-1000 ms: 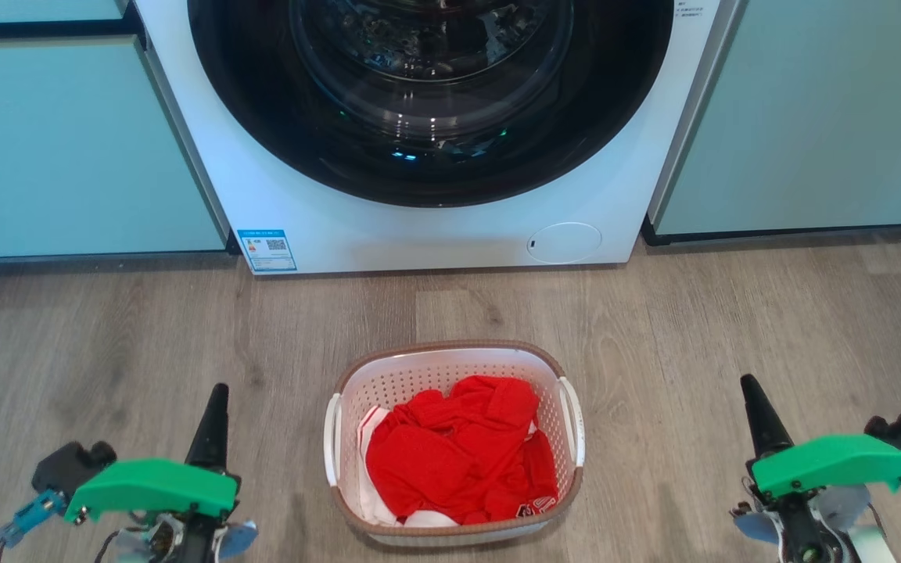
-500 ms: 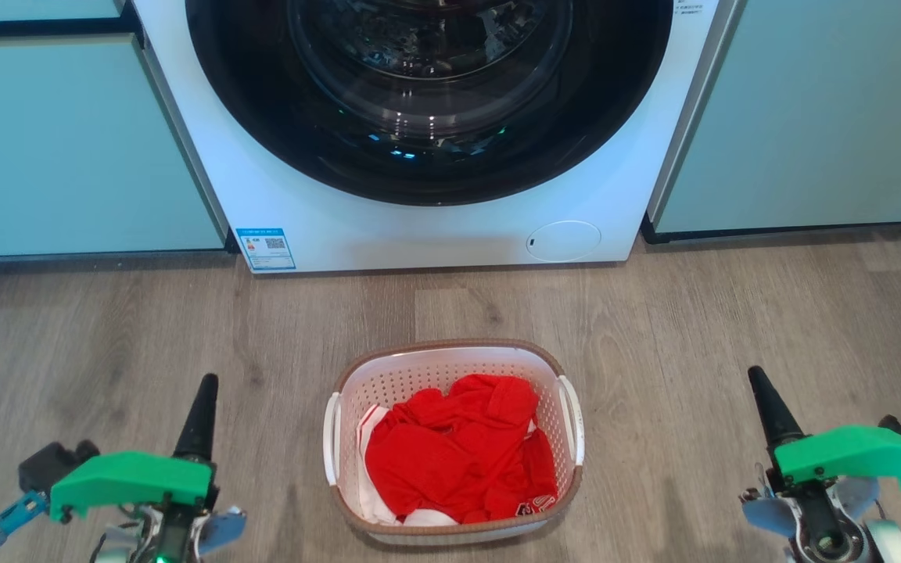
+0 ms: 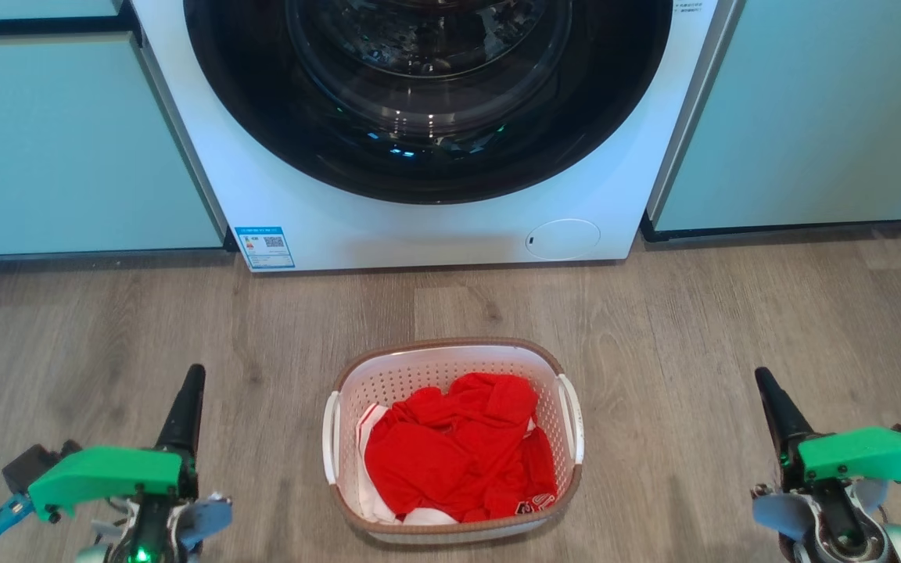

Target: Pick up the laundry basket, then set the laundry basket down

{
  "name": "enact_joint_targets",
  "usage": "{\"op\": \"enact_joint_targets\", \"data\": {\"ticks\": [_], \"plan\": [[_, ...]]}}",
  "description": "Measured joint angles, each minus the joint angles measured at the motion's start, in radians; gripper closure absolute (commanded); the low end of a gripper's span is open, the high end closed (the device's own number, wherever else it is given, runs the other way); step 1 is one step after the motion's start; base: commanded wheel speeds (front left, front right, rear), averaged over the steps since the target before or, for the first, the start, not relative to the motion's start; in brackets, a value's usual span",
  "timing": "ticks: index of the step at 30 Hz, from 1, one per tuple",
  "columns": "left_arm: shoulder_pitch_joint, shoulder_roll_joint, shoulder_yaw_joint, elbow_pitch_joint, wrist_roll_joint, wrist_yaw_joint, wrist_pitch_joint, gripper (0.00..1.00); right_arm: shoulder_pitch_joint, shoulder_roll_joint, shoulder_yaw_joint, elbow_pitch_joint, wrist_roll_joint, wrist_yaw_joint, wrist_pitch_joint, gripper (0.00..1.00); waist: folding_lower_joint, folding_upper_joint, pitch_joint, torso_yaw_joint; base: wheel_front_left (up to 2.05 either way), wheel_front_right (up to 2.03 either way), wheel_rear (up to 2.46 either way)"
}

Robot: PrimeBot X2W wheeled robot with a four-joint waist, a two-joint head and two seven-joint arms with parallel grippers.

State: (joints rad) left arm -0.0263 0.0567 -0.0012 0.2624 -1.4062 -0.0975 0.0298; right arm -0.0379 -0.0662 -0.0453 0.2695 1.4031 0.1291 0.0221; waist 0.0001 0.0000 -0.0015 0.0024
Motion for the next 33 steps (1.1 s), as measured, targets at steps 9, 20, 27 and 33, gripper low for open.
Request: {"op": "enact_joint_targets", "data": {"ticks": [9, 20, 27, 33], "plan": [[-0.001, 0.0, 0.019, 0.006, -0.094, -0.009, 0.026, 1.0, 0.0, 0.0, -0.022, 0.001, 0.097, 0.0, 0.022, 1.0, 0.0, 0.0, 0.002, -0.001, 0.0, 0.0, 0.0], [-0.022, -0.001, 0.049, 0.011, -0.204, -0.026, 0.058, 1.0, -0.005, 0.0, -0.05, 0.004, 0.214, 0.0, 0.057, 1.0, 0.0, 0.0, 0.005, -0.002, 0.0, 0.0, 0.0], [-0.022, -0.001, 0.051, 0.012, -0.217, -0.026, 0.058, 1.0, -0.022, 0.0, -0.054, 0.006, 0.227, 0.0, 0.062, 1.0, 0.0, 0.0, 0.005, -0.002, 0.0, 0.0, 0.0], [-0.022, -0.001, 0.053, 0.012, -0.217, -0.026, 0.059, 1.0, -0.022, 0.001, -0.055, 0.006, 0.227, 0.0, 0.064, 1.0, 0.0, 0.0, 0.005, -0.002, 0.0, 0.0, 0.0]]}}
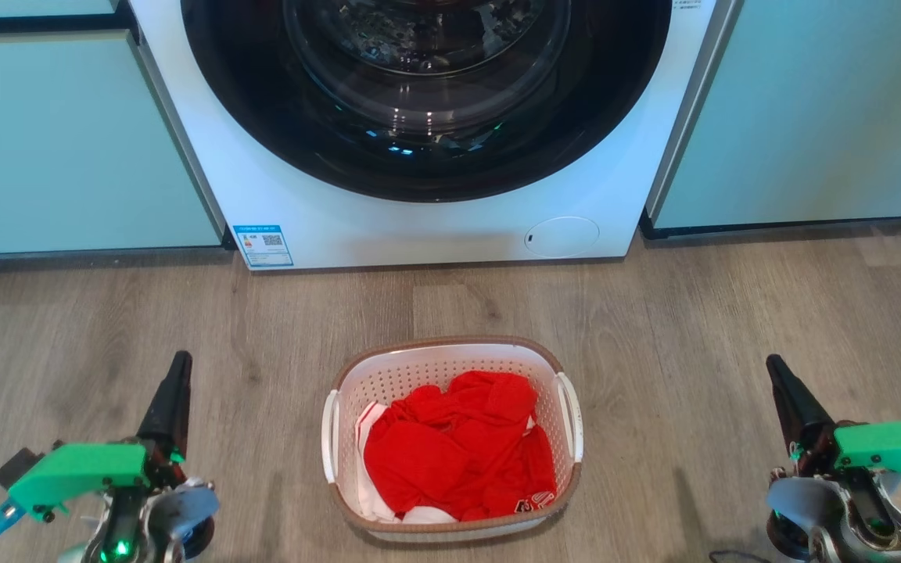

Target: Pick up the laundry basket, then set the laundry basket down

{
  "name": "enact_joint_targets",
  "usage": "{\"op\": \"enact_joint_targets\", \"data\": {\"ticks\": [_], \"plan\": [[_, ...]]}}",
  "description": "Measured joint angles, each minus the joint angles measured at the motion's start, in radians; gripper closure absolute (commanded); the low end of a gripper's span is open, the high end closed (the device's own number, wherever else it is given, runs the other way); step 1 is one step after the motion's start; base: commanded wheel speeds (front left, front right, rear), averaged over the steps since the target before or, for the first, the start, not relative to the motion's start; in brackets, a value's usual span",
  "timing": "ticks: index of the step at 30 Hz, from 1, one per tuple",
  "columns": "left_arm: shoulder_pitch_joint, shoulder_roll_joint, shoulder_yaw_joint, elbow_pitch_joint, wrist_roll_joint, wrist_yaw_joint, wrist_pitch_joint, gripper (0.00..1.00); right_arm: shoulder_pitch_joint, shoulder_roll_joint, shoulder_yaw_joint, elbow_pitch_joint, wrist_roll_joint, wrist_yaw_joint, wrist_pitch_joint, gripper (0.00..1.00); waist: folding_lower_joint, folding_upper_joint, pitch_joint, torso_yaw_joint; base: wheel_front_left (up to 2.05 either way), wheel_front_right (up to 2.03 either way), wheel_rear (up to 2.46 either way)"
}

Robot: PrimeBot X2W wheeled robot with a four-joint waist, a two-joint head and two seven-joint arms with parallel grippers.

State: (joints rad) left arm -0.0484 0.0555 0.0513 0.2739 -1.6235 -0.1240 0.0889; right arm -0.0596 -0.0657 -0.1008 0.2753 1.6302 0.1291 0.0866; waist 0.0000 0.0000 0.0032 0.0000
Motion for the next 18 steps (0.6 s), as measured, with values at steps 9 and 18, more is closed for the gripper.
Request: {"op": "enact_joint_targets", "data": {"ticks": [9, 18], "plan": [[0.0, -0.001, 0.006, 0.0, 0.0, 0.0, 0.007, 1.0, 0.0, 0.001, -0.002, 0.0, 0.0, 0.0, 0.0, 1.0, 0.0, 0.0, 0.0, 0.0, 0.0, 0.0, 0.0], [0.0, -0.001, 0.015, 0.0, 0.0, 0.0, 0.007, 1.0, 0.0, 0.002, -0.005, 0.0, -0.001, 0.0, 0.002, 1.0, 0.0, 0.0, 0.0, 0.0, 0.0, 0.0, 0.0]]}}
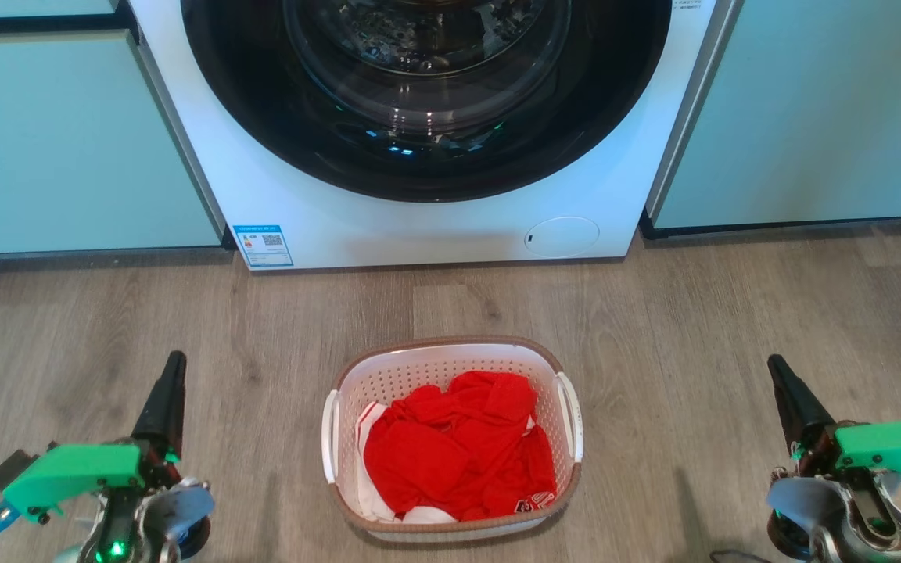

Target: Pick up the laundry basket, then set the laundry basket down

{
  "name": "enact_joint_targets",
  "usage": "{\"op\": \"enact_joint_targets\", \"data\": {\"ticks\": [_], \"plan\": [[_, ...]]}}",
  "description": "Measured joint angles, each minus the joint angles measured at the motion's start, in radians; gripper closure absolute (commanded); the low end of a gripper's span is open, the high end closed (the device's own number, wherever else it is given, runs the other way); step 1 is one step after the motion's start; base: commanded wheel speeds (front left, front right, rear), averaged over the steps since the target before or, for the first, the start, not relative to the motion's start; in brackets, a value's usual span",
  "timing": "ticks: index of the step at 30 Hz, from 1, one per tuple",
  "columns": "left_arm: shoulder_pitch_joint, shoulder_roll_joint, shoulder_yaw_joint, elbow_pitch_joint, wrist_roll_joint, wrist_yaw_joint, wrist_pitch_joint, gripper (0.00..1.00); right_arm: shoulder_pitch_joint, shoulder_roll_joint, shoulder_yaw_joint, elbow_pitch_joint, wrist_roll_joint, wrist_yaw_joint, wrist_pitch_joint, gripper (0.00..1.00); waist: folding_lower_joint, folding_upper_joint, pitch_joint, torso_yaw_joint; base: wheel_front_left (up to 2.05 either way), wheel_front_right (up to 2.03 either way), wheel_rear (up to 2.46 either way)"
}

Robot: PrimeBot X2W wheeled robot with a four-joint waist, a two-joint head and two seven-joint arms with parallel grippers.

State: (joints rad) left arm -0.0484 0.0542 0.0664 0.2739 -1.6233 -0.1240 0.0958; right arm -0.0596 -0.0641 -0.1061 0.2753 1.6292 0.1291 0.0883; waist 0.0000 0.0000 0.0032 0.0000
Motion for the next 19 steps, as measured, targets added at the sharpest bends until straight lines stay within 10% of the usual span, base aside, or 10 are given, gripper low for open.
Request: {"op": "enact_joint_targets", "data": {"ticks": [19], "plan": [[0.0, -0.001, 0.003, 0.0, 0.003, 0.0, 0.001, 1.0, 0.0, 0.005, -0.005, 0.0, 0.0, 0.0, 0.003, 1.0, 0.0, 0.0, 0.0, 0.0, 0.0, 0.0, 0.0]]}}
